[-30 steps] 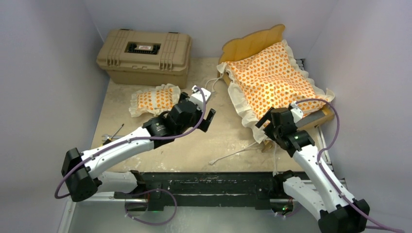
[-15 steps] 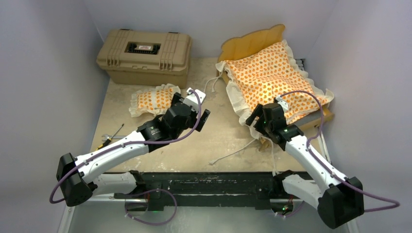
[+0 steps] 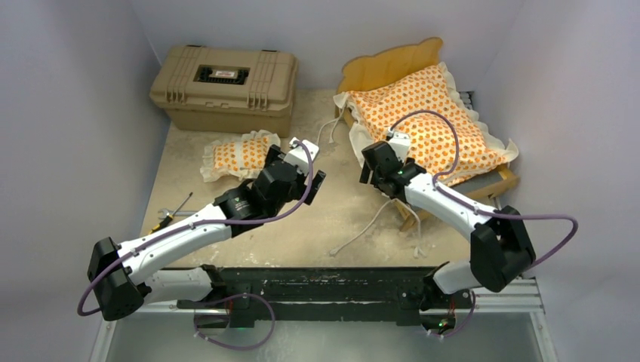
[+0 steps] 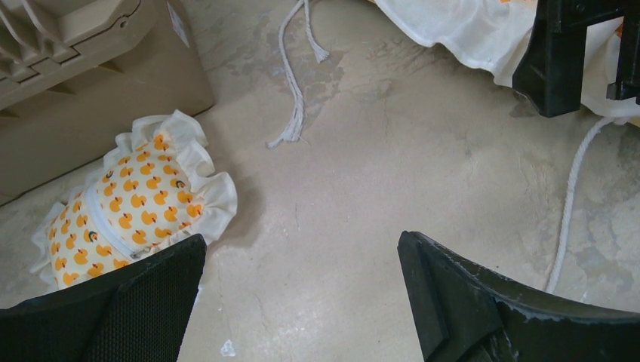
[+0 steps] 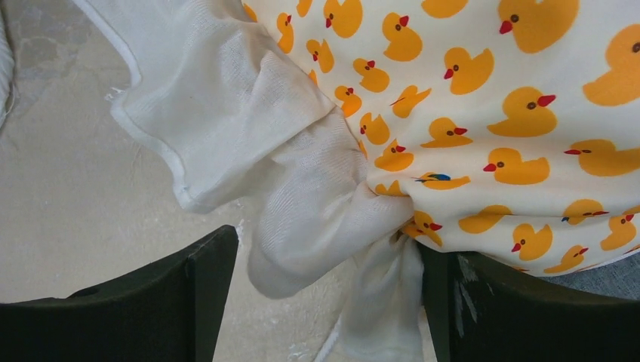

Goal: Set up the pet bed
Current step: Adjust the mattress on the bed frame.

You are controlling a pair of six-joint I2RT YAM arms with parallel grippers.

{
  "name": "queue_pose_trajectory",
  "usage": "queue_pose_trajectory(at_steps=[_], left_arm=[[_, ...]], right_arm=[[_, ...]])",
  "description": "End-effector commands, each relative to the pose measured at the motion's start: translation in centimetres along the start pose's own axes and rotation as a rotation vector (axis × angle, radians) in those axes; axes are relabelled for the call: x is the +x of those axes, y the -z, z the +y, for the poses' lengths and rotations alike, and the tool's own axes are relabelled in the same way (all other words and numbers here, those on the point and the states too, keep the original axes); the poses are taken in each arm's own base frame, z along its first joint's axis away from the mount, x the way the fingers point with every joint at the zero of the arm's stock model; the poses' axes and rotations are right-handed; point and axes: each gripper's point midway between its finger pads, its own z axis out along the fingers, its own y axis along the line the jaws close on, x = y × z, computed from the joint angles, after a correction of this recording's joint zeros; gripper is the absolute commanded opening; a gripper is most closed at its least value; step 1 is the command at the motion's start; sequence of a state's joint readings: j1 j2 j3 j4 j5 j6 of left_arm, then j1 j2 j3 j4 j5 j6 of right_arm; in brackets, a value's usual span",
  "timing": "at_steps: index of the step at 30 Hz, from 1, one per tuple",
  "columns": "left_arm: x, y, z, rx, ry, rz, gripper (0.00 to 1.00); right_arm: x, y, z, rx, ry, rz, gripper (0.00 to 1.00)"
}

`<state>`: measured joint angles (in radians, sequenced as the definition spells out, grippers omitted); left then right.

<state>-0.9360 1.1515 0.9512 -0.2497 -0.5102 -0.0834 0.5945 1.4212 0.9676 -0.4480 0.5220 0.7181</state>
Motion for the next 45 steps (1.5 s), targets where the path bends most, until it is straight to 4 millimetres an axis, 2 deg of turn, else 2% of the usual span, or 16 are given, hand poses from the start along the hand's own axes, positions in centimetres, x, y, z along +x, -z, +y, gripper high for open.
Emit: queue_pose_trajectory(at_steps=[1, 5, 8, 10, 14, 17, 22, 25, 28, 35, 37, 39, 42, 45], left_arm=[[-0.6, -0.1, 0.0, 0.006, 0.0, -0.026, 0.99], [-1.2, -0.9, -3.4, 0.163, 0.056, -0.043, 0.99], [-2.3, -1.9, -6.9, 0.296, 0.134, -0.082, 0.99], [-3.6, -2.8, -9.3, 0.392, 0.173, -0.133, 0.99], [-4.0, -5.5, -13.9, 0.522, 0.19, -0.148, 0.95], [-3.6, -8.1, -16.8, 0.548, 0.14, -0.131, 0.91], [-3.3, -10.9, -21.5, 0.604, 0.047, -0.104, 0.88], [-2.6, -12.0, -23.5, 0.612, -0.01, -0.083, 0.86], [-0.9, -12.9, -25.1, 0.626, -0.062, -0.037, 0.81], [2.0, -13.9, -26.6, 0.638, -0.125, 0.021, 0.63], [2.4, -13.9, -26.9, 0.648, -0.133, 0.028, 0.52], [2.6, -13.7, -27.3, 0.674, -0.143, 0.037, 0.36], [2.1, -12.8, -27.8, 0.717, -0.153, 0.033, 0.19], [1.4, -11.4, -28.3, 0.762, -0.196, 0.016, 0.06]], right_arm=[[-0.8, 7.2, 10.6, -0.422, -0.145, 0.077, 0.87], [-0.9, 9.0, 4.8, -0.281, -0.18, 0.034, 0.87], [-1.9, 10.9, -0.2, -0.172, -0.264, -0.046, 0.82], [-2.3, 11.2, -2.9, -0.115, -0.323, -0.09, 0.79], [-3.6, 9.6, -7.1, -0.028, -0.411, -0.12, 0.69], [-4.6, 8.4, -9.2, 0.026, -0.442, -0.161, 0.66], [-5.6, 5.9, -12.7, 0.111, -0.534, -0.172, 0.6], [-6.2, 4.8, -13.5, 0.099, -0.562, -0.182, 0.58], [-5.6, 3.2, -13.7, 0.1, -0.564, -0.141, 0.56], [-4.0, 1.1, -13.1, 0.066, -0.574, -0.085, 0.53], [-3.4, 0.6, -13.2, 0.067, -0.574, -0.071, 0.53], [-2.5, 0.0, -13.3, 0.073, -0.576, -0.054, 0.52], [-2.0, -0.3, -13.5, 0.079, -0.577, -0.043, 0.4], [-2.9, 0.5, -13.6, 0.075, -0.578, -0.065, 0.15]])
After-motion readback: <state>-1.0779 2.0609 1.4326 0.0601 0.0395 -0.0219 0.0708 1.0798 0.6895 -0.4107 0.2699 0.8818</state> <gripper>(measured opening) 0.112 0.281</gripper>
